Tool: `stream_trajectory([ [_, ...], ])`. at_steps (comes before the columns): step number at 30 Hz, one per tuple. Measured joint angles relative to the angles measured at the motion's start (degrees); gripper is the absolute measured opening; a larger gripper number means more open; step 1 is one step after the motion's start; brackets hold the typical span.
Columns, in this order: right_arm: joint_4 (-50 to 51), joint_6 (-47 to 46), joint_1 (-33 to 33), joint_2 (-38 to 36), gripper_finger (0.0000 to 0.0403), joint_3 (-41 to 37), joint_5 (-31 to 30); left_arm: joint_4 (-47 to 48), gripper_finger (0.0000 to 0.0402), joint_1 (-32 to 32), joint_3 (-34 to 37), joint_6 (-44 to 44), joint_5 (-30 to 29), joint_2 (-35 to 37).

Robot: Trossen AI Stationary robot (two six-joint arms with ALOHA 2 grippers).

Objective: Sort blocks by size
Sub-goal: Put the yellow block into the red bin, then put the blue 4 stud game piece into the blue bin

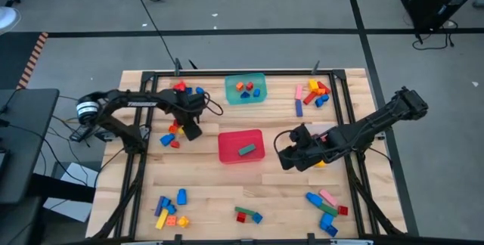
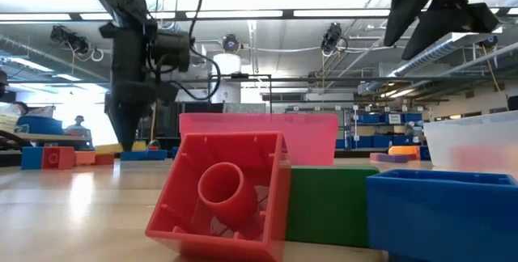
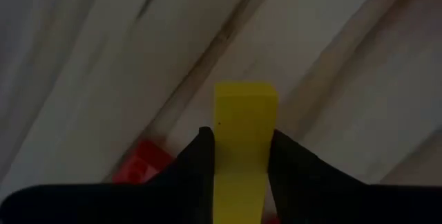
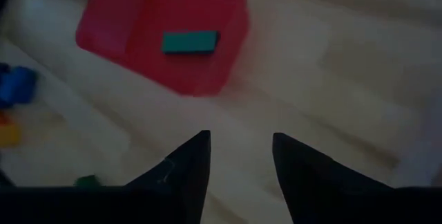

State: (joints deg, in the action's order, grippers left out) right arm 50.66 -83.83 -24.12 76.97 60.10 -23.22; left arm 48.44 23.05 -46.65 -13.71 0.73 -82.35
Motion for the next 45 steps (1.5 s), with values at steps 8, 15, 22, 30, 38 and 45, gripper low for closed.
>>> stream_trajectory([
  [8, 3.41, 7.42, -0.18, -9.22, 0.0166, -5.47, -1.16, 9.06, 0.0103, -4.63, -11.92, -9.30, -0.83, 2.92],
  [15, 1.59, 9.91, -0.18, -24.15, 0.0165, -16.20, -1.00, 8.68, 0.0103, -15.03, -27.08, -17.51, -5.18, 0.22],
  [22, 1.42, 18.90, 2.43, -37.63, 0.0164, -21.96, 1.92, 8.79, 0.0103, -22.52, -42.70, -19.46, -8.57, -11.57],
  [30, 0.67, 26.25, 4.94, -45.28, 0.0163, -22.36, 3.15, 11.72, 0.0103, -24.76, -53.86, -17.61, -7.19, -29.65],
  [38, 0.36, 28.01, 4.98, -46.01, 0.0163, -22.36, 7.41, 11.09, 0.0158, -26.43, -54.23, -19.36, -5.99, -37.88],
  [45, 0.38, 29.09, 4.98, -46.01, 0.0163, -22.36, 8.37, 9.48, 0.0232, -26.55, -54.28, -19.52, -5.77, -37.81],
])
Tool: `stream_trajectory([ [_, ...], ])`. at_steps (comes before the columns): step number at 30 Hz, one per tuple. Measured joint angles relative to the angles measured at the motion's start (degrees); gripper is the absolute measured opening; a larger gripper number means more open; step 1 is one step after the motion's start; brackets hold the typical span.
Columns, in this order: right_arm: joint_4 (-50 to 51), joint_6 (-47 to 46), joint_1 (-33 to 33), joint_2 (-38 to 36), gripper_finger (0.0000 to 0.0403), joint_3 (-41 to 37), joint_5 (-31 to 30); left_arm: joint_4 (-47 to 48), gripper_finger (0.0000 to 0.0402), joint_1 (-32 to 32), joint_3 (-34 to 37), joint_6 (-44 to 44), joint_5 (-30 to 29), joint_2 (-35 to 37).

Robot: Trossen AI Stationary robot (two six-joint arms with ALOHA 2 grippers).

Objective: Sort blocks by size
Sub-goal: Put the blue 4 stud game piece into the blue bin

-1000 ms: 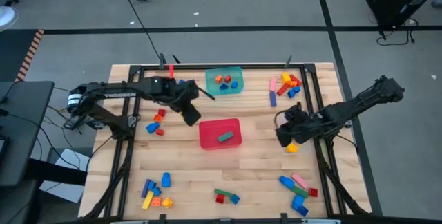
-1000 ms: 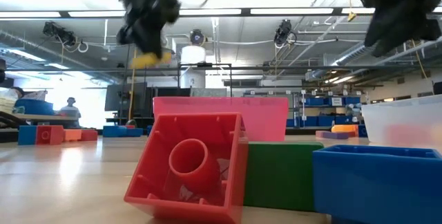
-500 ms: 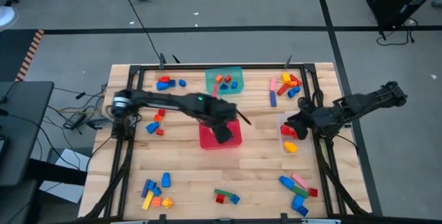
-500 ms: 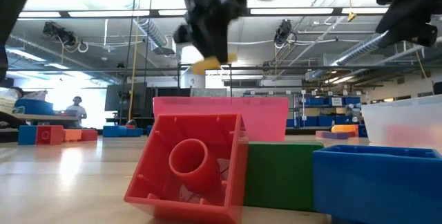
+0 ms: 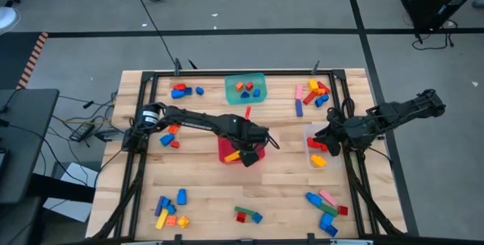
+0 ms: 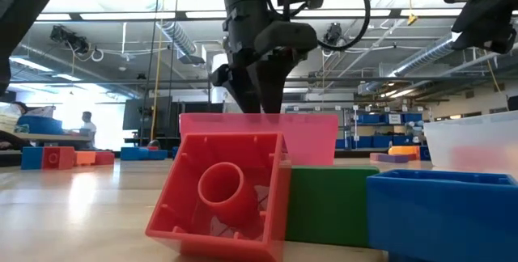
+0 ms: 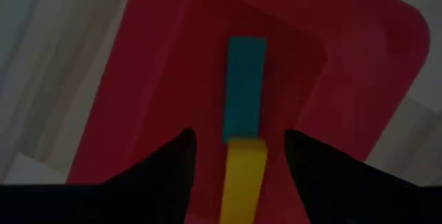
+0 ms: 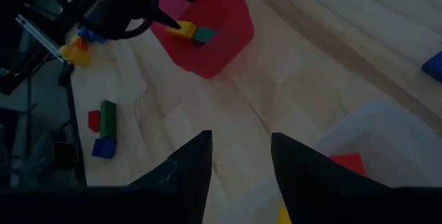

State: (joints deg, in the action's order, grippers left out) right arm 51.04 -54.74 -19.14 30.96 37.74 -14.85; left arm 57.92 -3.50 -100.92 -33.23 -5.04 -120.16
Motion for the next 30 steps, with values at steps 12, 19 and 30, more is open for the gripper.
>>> stream_trajectory([
  [12, -0.23, 0.84, 0.00, 0.02, 0.0163, 0.00, 0.04, 7.84, 0.0235, 0.96, -5.56, 8.81, -1.14, 1.62],
  [19, -0.45, -0.06, 0.00, 0.04, 0.0163, 0.00, 0.09, 11.72, 0.0216, 5.98, -5.73, 15.64, -3.32, 3.40],
  [30, -2.59, -3.25, 0.38, 0.04, 0.0163, 0.02, -0.51, 14.93, 0.0208, 18.99, -5.68, 31.62, -3.06, 6.77],
])
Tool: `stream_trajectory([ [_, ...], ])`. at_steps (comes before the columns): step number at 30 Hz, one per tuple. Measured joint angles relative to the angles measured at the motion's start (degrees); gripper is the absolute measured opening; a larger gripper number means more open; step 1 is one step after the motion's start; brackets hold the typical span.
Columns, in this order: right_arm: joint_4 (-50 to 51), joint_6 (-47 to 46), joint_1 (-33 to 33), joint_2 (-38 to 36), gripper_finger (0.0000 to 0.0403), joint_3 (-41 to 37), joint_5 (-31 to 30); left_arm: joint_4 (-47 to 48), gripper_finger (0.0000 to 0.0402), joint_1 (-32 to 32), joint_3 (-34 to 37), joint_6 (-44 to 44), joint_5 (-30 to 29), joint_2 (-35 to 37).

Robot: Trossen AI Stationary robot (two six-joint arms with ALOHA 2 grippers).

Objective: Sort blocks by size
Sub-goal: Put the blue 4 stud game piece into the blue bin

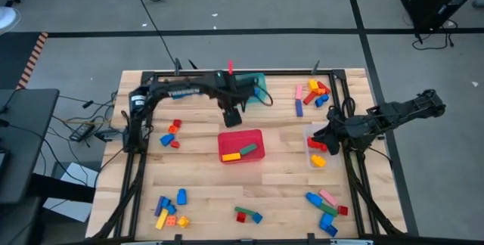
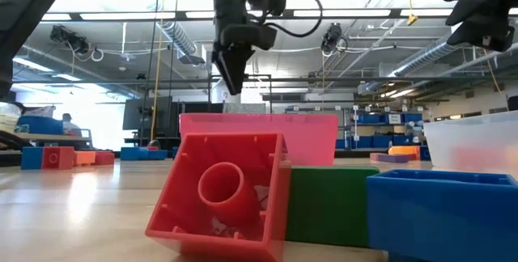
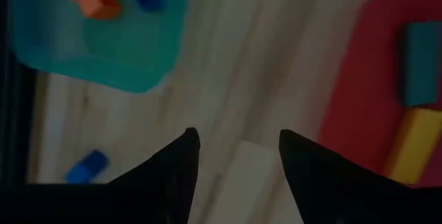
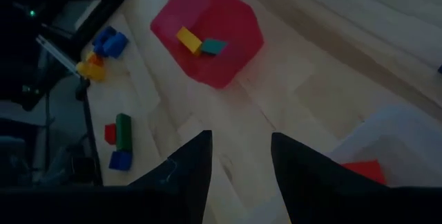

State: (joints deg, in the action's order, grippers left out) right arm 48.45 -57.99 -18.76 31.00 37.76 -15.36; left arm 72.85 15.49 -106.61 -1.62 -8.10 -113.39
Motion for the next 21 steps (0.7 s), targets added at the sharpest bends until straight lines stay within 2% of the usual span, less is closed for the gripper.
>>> stream_trajectory([
  [12, -0.14, -7.39, 2.49, 0.39, 0.0163, 0.02, -10.53, -0.86, 0.0207, 17.62, 1.85, 17.79, 3.27, 0.47],
  [16, -0.42, -9.75, 4.11, 0.70, 0.0163, 0.02, -13.36, -0.50, 0.0207, 23.13, 7.07, 21.42, 4.01, 0.56],
  [21, -0.44, -11.50, 6.48, 1.69, 0.0163, 0.02, -15.16, -2.60, 0.0207, 26.38, 15.84, 28.54, 4.24, 0.49],
])
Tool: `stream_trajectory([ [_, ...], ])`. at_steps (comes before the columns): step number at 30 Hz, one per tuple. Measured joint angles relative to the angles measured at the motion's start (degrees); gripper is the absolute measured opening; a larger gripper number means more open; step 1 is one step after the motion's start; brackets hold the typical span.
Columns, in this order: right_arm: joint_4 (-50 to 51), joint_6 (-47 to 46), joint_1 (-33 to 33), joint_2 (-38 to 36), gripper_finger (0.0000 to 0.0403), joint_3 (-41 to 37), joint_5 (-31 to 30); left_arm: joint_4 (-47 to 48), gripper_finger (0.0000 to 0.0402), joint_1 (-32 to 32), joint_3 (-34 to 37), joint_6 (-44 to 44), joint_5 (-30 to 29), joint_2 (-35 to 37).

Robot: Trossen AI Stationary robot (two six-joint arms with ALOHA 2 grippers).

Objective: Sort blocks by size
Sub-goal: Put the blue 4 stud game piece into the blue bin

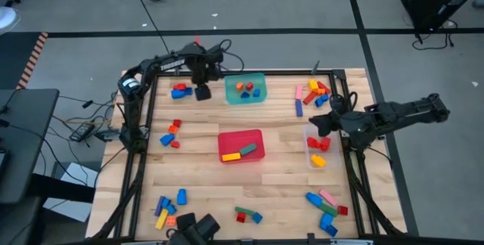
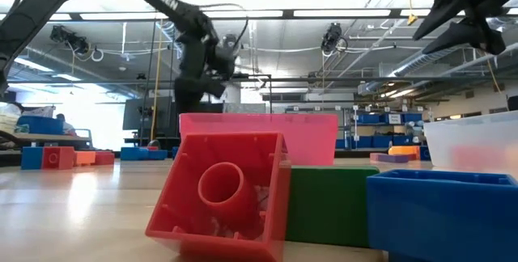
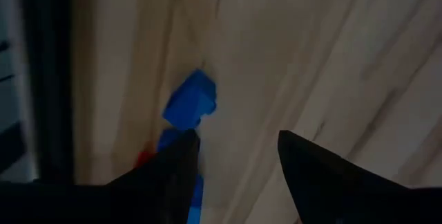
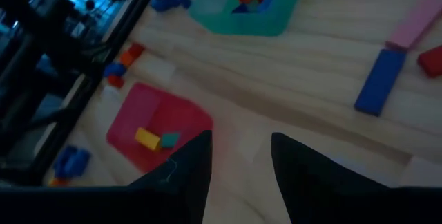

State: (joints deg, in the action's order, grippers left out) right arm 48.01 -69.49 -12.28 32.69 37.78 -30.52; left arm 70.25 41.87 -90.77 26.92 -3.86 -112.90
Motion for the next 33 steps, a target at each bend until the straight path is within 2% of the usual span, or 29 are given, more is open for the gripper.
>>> stream_trajectory([
  [6, -2.37, 0.04, 3.17, 1.38, 0.0163, 0.00, -0.06, -7.81, 0.0207, -0.28, 5.72, 9.90, -7.43, -0.09],
  [10, -3.41, 0.11, 4.79, 2.31, 0.0163, 0.00, -0.06, -11.60, 0.0207, -0.24, 6.41, 15.86, -7.92, -0.07],
  [15, -3.53, 0.08, 5.80, 3.34, 0.0163, 0.00, -0.02, -12.38, 0.0207, -0.25, 7.97, 27.23, -5.15, -0.07],
  [18, -4.79, 0.17, 5.82, 3.87, 0.0163, 0.00, -0.02, -13.35, 0.0207, -0.29, 9.82, 31.21, -5.07, -0.07],
  [23, -6.02, 0.90, 5.82, 4.84, 0.0163, 0.00, 0.09, -19.15, 0.0207, -0.20, 12.12, 32.73, -5.40, -0.07],
  [26, -6.01, 0.90, 5.82, 5.20, 0.0163, 0.00, 0.18, -19.48, 0.0202, -0.20, 12.44, 32.96, -5.40, -0.07],
  [33, -6.01, 1.35, 5.80, 5.20, 0.0163, 0.00, 0.83, -19.53, 0.0146, 0.32, 12.42, 33.00, -5.08, -0.16],
])
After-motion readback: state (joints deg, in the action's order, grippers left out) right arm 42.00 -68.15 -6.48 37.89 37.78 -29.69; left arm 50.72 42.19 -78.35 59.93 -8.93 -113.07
